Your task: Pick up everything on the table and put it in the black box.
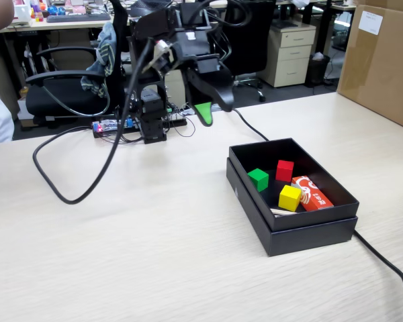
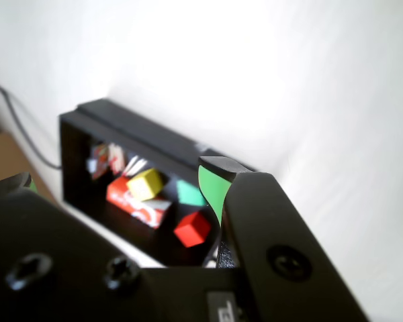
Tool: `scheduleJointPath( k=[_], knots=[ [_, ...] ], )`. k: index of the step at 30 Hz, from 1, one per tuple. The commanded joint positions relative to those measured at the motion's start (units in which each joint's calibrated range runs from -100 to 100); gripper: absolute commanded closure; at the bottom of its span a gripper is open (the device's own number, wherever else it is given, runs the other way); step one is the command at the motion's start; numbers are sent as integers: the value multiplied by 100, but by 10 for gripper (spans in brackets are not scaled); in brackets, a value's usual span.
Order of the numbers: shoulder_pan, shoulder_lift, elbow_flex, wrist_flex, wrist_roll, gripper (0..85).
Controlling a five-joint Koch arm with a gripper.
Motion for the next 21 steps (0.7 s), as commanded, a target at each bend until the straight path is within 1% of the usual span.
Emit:
scheduleJointPath(
  k=[1, 4, 7, 12, 13, 16, 17, 21],
  knots=[
    [-176, -1309, -400, 136, -112, 367],
    [-313, -2170, -1343, 396, -142, 366],
    [-342, -3099, -2313, 594, -127, 367],
    [-381, -4339, -3963, 1268, -98, 367],
    [-376, -4821, -4689, 1743, -88, 367],
    [-386, -5119, -5215, 2003, -34, 368],
    [-405, -5383, -5858, 2262, -5, 367],
    [-513, -5475, -6593, 2746, -34, 362]
  ],
)
